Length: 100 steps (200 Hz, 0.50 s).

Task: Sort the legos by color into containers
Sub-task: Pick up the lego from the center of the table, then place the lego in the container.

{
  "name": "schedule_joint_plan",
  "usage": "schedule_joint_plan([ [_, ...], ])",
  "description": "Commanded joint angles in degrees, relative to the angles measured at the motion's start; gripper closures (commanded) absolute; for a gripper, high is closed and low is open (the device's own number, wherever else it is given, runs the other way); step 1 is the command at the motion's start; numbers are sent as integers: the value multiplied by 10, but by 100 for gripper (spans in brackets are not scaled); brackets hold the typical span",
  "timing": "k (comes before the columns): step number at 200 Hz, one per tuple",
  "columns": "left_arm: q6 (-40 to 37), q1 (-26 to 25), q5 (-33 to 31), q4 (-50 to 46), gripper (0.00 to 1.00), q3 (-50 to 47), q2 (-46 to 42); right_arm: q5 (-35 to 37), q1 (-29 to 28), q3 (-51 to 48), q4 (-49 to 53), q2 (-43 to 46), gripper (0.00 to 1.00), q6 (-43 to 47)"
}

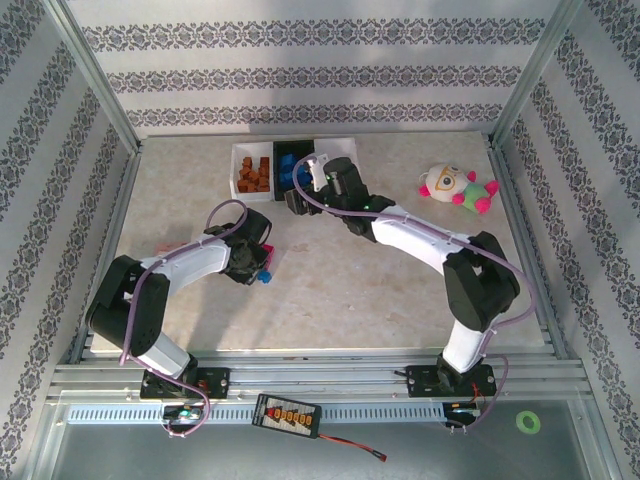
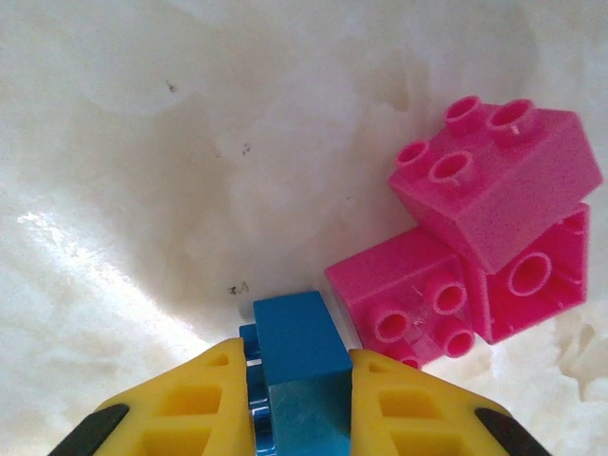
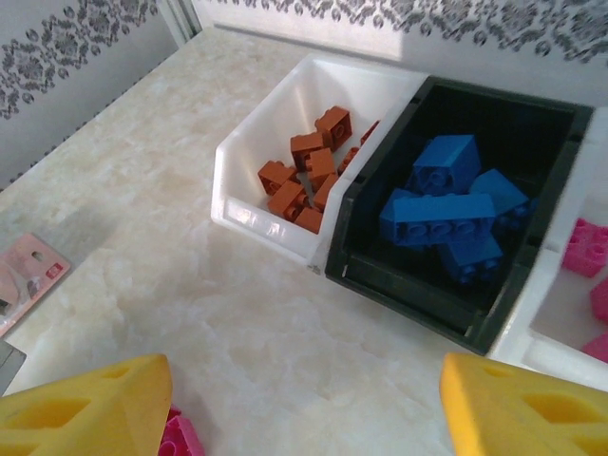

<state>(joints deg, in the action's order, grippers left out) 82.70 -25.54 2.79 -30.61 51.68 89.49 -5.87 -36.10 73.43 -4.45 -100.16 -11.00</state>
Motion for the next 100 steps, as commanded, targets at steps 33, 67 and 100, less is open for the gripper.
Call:
schedule_joint_plan([
  [33, -77, -5, -11, 12, 88, 103, -10, 34, 24, -62, -15, 94, 25, -12],
  [67, -129, 4, -19, 17, 87, 232, 76, 45, 42, -82, -14, 119, 25, -17],
  [100, -171, 24, -26, 0, 87, 402, 183, 57, 53, -97, -12, 143, 25, -17],
])
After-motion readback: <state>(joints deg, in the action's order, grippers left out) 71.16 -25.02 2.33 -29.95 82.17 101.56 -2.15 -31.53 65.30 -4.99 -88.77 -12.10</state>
